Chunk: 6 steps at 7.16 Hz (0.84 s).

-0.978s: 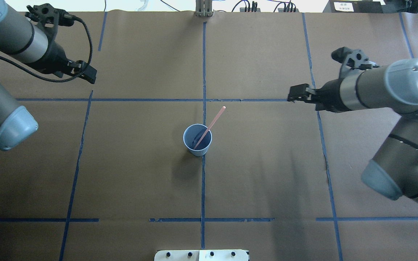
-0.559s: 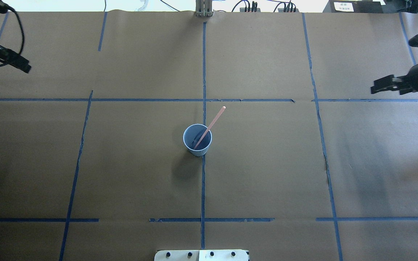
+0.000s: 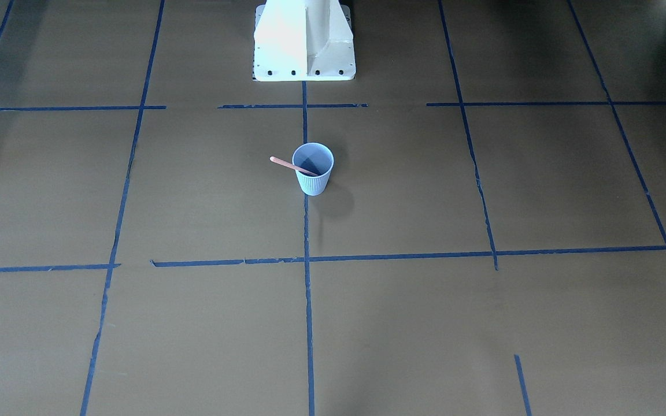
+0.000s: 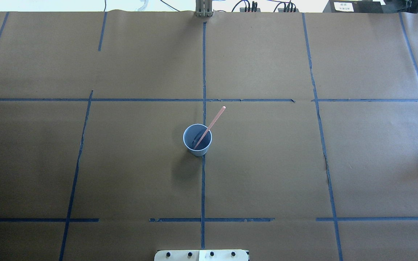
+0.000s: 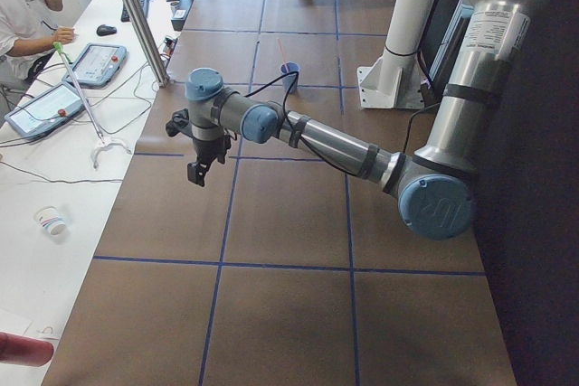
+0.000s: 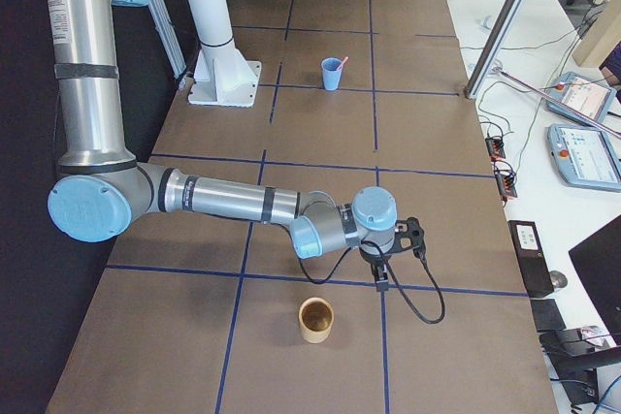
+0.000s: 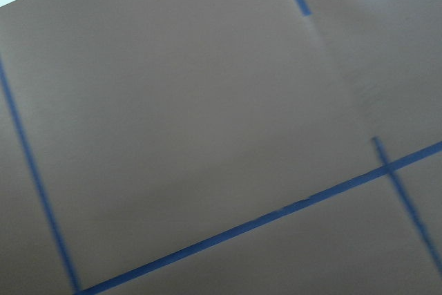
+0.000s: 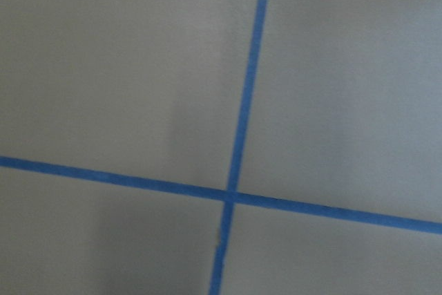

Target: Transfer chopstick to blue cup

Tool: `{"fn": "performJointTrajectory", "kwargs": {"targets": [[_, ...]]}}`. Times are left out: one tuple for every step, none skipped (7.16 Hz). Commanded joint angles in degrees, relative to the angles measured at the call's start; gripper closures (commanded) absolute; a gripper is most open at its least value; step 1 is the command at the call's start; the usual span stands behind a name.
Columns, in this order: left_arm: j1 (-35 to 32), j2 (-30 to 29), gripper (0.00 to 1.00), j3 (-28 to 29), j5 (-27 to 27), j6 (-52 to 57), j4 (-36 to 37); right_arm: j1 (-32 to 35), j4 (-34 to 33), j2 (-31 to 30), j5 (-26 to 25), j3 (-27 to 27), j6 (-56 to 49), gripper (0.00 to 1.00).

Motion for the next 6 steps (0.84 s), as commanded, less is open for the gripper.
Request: {"fn": "performJointTrajectory", "kwargs": {"targets": [[-3.7, 0.5, 0.00, 3.9, -0.2, 7.7, 3.3, 6.3, -10.7, 0.1, 0.7, -1.5, -17.6, 0.00], [-4.0, 1.6, 0.00, 2.4, -0.3, 7.7, 4.3, 9.2, -17.1, 1.8, 0.7, -0.9, -25.2, 0.00], [-3.6, 0.9, 0.00, 3.7, -0.2, 7.7, 7.6, 9.2, -19.9, 2.1, 0.5, -0.8, -27.3, 0.00], [-3.5, 0.9, 0.00, 4.3, -0.3, 7.7, 7.8, 9.1, -19.9, 2.1, -0.3, -0.8, -27.4, 0.00], [-3.5, 1.3, 0.00, 4.2, -0.3, 7.5, 8.8, 7.9, -19.9, 2.2, -0.5, -0.8, -27.3, 0.00], [-3.5, 1.3, 0.00, 3.2, -0.4, 4.7, 10.9, 7.8, -19.9, 2.1, -0.2, -0.7, -26.7, 0.00]]}}
